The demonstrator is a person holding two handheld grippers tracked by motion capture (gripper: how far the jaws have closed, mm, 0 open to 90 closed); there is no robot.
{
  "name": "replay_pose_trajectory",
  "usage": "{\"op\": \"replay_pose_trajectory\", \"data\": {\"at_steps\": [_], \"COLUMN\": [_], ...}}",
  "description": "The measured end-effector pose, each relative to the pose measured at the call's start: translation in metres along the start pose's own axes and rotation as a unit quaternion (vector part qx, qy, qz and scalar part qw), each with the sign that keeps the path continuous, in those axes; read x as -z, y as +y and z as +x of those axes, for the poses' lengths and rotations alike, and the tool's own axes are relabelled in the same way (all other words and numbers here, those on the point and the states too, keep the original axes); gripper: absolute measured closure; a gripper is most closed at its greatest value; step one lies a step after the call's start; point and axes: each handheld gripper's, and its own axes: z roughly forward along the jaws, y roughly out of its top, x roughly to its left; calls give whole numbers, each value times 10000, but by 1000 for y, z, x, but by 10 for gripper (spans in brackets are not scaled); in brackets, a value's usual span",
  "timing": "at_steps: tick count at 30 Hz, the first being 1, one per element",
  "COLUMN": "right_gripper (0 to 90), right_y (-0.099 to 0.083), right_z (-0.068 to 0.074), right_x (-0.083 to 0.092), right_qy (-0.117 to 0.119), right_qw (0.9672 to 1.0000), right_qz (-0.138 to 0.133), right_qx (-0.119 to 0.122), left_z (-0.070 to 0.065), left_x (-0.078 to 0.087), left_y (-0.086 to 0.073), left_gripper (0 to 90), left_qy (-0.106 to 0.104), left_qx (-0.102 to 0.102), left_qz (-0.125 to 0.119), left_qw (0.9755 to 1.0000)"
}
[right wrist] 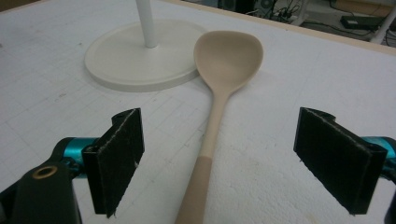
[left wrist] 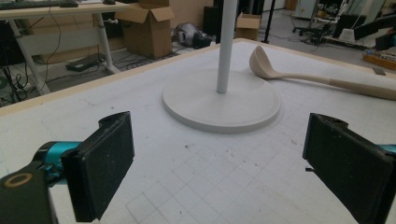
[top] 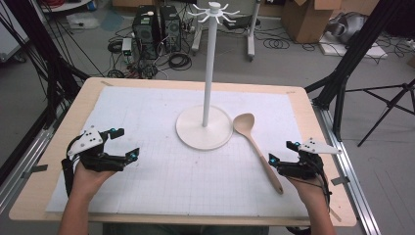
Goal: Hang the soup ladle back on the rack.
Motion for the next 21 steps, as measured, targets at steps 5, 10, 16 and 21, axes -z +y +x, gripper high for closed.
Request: {"op": "replay_pose_trajectory", "data": {"at_steps": [5, 10, 16, 21], "right_gripper": [150, 150, 150, 150], "right_y": [2, 2, 5, 10], "right_z": [1, 0, -1, -2], "right_x": [-2, -1, -11, -33], "right_qy": [16, 3, 46, 65], "right_qw": [10000, 10000, 9999, 9992], "right_qz": [15, 21, 157, 394], "right_qx": [40, 21, 10, 20], "left_z": [-1, -6, -8, -6], "left_x": [2, 3, 7, 7], "left_y": [0, 1, 3, 1], "left_gripper": [94, 94, 94, 94], "left_qy": [20, 1, 27, 19], "left_qx": [-39, -65, -57, -40], "left_qz": [56, 56, 49, 73], "left_qw": [10000, 10000, 10000, 10000]}}
